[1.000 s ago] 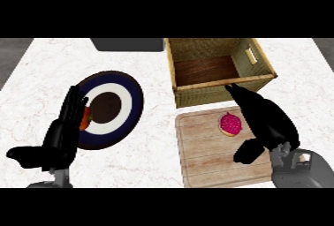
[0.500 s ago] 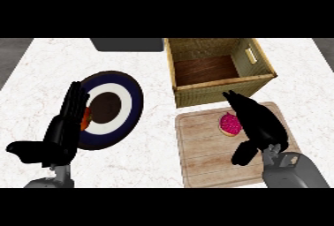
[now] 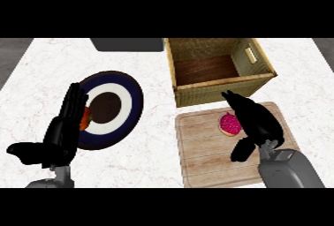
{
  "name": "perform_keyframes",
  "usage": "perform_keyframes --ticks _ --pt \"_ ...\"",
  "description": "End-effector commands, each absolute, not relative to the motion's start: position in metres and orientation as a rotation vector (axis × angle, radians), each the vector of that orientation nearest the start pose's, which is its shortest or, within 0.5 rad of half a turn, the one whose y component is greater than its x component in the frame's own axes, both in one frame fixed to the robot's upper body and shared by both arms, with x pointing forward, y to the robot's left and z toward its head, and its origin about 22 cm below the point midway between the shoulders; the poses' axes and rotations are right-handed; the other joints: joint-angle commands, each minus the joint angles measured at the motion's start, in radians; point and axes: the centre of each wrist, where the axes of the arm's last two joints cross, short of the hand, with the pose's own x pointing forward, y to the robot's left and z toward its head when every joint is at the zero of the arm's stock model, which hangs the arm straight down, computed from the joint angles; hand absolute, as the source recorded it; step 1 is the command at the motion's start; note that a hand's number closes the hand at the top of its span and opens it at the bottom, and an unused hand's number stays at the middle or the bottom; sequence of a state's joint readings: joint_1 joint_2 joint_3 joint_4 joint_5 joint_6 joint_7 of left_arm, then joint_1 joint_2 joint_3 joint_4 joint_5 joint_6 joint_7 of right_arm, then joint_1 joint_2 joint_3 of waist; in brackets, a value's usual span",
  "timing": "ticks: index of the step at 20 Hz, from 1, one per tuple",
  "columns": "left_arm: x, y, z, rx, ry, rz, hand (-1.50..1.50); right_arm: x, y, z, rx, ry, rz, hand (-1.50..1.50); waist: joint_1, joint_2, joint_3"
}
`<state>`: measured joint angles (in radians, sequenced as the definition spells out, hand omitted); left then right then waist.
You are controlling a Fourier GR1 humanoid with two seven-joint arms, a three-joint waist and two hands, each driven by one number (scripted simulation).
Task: Pick the cupcake from the cutting board and place it in the basket
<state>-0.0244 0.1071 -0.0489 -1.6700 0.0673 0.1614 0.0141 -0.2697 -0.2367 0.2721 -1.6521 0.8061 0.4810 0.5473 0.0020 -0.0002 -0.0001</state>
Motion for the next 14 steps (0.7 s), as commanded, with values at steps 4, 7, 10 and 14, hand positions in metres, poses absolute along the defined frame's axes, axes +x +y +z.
perform_keyframes --ticks 4,7,10,14 --pt "0.252 0.232 0.034 0.096 -1.677 0.050 0.00 0.286 -0.196 0.052 -0.702 -1.038 1.185 -1.50 -0.001 0.001 0.000" --pt "0.254 0.215 0.033 0.107 -1.684 0.047 0.00 0.297 -0.199 0.058 -0.711 -1.033 1.186 -1.50 0.000 0.001 0.000" --pt "0.236 0.234 0.015 0.070 -1.679 0.063 0.00 0.283 -0.187 0.047 -0.708 -1.040 1.156 -1.50 0.000 0.000 0.000" --pt "0.242 0.239 0.024 0.089 -1.678 0.061 0.00 0.306 -0.185 0.039 -0.673 -1.035 1.212 1.50 0.002 0.001 0.000"
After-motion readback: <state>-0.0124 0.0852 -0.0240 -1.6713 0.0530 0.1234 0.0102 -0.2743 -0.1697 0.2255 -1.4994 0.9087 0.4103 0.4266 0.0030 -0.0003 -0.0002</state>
